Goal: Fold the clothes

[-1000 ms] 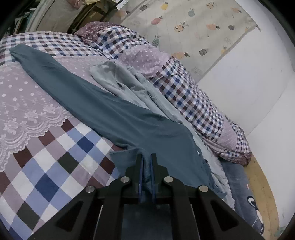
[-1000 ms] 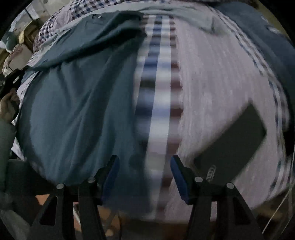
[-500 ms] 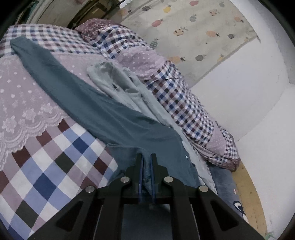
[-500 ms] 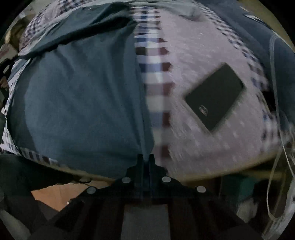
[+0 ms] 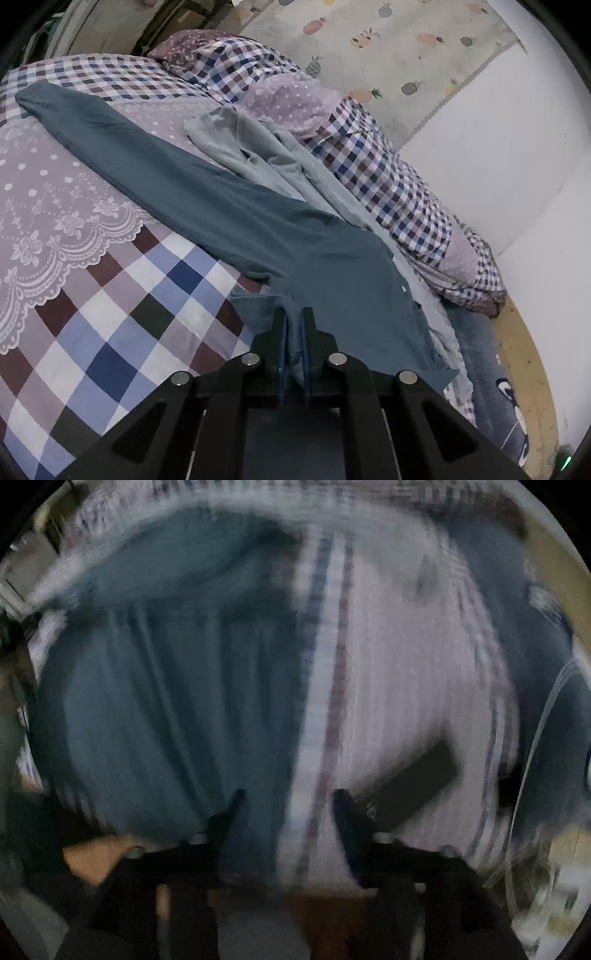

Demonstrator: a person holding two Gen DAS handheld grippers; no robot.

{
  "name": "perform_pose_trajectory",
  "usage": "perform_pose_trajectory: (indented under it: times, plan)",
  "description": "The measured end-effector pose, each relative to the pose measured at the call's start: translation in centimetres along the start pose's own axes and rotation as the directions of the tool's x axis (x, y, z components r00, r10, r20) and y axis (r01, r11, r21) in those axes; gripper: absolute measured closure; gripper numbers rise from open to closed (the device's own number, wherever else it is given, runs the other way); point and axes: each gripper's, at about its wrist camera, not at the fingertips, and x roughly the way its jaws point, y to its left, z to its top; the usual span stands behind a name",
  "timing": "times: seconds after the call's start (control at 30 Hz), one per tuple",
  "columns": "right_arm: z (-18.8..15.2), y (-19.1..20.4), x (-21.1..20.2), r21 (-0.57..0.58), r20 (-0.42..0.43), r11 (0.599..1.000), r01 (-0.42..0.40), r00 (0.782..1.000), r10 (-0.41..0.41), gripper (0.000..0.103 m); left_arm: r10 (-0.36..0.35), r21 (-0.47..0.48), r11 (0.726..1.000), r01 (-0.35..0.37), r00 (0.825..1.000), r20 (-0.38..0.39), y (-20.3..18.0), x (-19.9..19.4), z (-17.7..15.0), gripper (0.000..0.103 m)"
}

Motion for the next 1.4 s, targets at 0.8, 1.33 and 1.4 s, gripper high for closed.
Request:
perform_pose_trajectory:
  times: [0.8,1.33,1.4]
  plan:
    - [30.7,-1.2,19.9,-0.073,0.015,0.994,0.084,0.996,-0.083,0.100,-0.028,0.055,0.998,0.027,0.999,0.022,-1.2,1.5,-0.1,0.097]
    - [35.1,-4.4,19.7,0.094,0.074,0.859,0.504,0.857,-0.510,0.081,0.143,0.229,0.966,-0.116,0.984,-0.106,-2.6,5.2,-1.9,0.097]
    - [34.3,-4.6,20.1,0.099,0.059,0.850,0.518,0.849,-0.524,0.068,0.167,0.223,0.966,-0.131,0.974,-0.153,-2.1,6.0,-2.1,0.096]
